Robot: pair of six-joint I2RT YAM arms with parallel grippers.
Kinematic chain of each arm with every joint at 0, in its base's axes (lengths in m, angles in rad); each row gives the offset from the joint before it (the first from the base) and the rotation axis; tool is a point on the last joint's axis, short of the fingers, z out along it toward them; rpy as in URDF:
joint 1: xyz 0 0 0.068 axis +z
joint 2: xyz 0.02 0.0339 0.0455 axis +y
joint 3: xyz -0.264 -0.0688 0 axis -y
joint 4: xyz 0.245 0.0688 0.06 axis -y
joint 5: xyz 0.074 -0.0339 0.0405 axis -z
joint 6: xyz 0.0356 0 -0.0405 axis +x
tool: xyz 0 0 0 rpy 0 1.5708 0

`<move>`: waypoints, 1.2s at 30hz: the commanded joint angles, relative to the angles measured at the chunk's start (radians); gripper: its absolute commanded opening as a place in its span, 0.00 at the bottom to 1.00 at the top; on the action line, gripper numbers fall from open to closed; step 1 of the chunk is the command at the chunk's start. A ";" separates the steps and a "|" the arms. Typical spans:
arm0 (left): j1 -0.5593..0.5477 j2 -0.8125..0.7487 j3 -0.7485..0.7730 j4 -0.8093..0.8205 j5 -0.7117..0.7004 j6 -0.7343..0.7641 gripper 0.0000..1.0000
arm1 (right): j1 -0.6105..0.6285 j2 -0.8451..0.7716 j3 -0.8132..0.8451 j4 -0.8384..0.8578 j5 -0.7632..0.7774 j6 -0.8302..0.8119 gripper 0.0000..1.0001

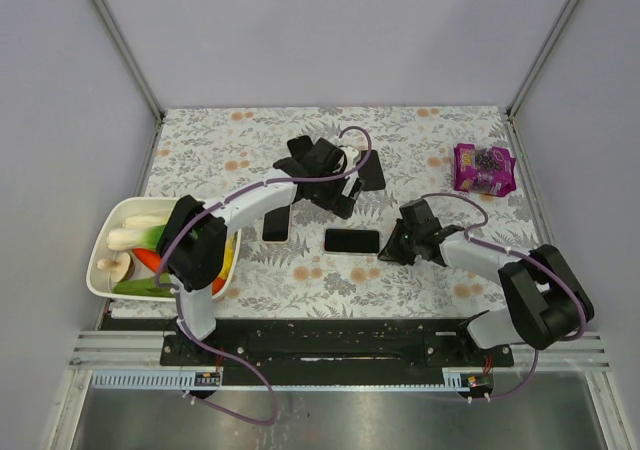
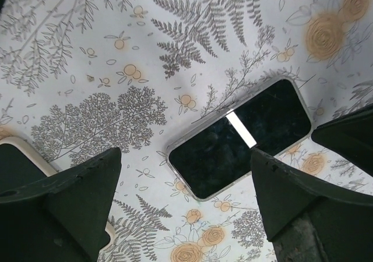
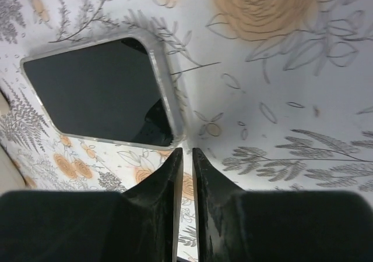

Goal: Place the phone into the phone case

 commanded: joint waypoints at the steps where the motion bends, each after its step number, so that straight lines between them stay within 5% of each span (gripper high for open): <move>1: 0.006 0.020 0.035 -0.007 0.056 0.060 0.96 | 0.051 0.025 0.010 0.100 -0.012 0.036 0.18; 9: 0.008 0.059 0.059 -0.005 0.090 0.092 0.98 | 0.070 0.185 0.089 0.092 0.062 0.014 0.13; 20: 0.042 0.099 0.058 0.027 0.134 0.095 0.99 | 0.001 0.442 0.462 -0.047 0.081 -0.079 0.14; 28: 0.039 0.173 0.082 0.113 0.079 0.018 0.99 | -0.114 0.279 0.305 -0.012 0.038 -0.095 0.18; 36: -0.012 0.199 0.078 0.171 -0.110 0.006 0.99 | -0.146 0.101 0.186 -0.006 0.019 -0.112 0.36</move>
